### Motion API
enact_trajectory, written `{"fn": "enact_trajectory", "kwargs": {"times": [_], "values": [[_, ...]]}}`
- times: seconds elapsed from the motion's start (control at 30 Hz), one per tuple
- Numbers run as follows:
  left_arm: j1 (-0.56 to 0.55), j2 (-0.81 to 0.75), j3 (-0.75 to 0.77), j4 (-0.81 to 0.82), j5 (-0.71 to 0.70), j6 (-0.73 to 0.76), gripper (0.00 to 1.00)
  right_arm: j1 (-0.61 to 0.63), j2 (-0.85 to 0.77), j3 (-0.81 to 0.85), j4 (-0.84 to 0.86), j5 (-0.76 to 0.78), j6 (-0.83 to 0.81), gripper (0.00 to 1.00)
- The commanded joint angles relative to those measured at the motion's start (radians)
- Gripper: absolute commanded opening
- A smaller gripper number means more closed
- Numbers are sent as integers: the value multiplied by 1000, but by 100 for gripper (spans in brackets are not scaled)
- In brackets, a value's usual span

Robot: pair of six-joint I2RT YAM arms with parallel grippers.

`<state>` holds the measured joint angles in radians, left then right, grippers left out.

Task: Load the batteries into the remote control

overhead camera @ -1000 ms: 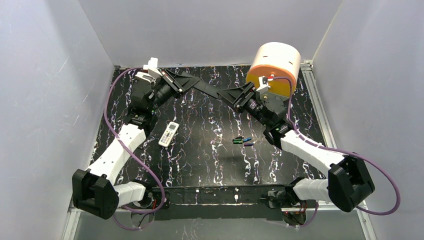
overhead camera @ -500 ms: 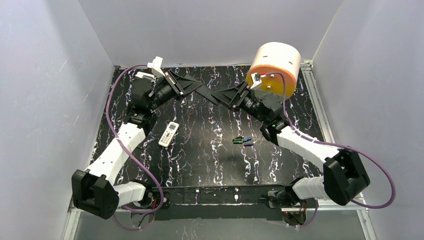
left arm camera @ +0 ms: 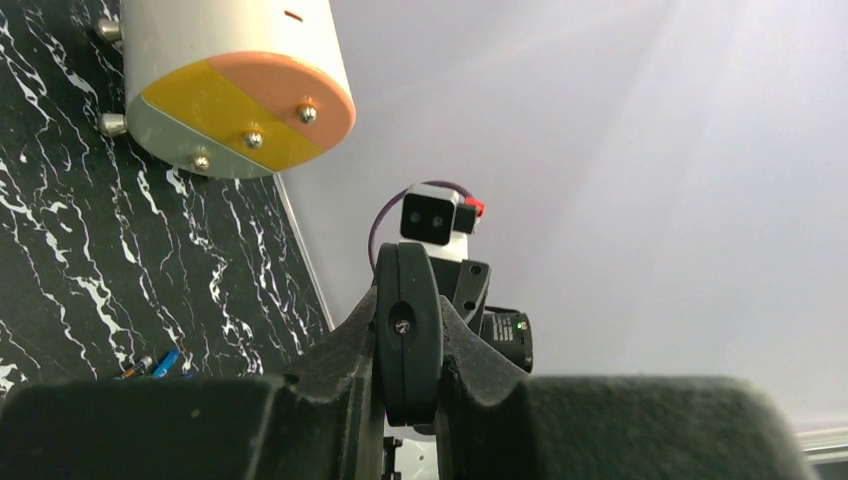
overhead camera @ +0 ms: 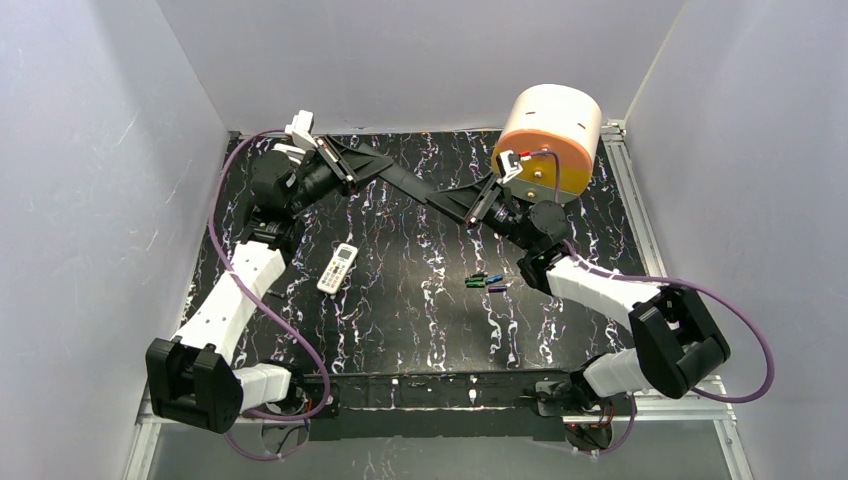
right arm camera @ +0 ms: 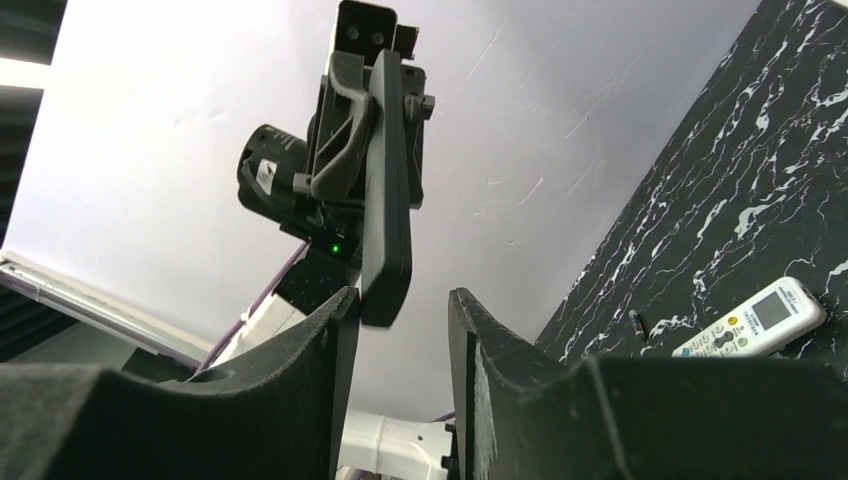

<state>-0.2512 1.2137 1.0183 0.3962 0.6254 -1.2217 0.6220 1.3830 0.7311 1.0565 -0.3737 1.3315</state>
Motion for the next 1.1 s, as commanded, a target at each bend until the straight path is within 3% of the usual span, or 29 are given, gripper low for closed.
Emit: {"fn": "enact_trajectory", "kwargs": {"times": [0.0,0.13,0.27,0.43,0.57,0.7,0.93,1.07], "values": [[32,-47,42,92,-14,-56,0,-4,9,-27,141,-54,-14,44],[32,-27,30,127,12,-88,0,-4,28,-10,202,-56,2,44],[33,-31,0,134,22,-77,0,-3,46,34,310,-66,42,79],[32,-28,-2,134,54,-79,0,0,72,123,248,-75,48,85],[32,-37,-7,134,83,-72,0,15,121,229,157,-98,66,78],[33,-48,-14,146,87,-60,0,33,156,288,80,-108,65,63],[33,-49,1,191,69,-65,0,45,169,253,107,-102,93,28],[43,-53,3,224,43,-88,0,44,169,205,169,-107,93,16]]}}
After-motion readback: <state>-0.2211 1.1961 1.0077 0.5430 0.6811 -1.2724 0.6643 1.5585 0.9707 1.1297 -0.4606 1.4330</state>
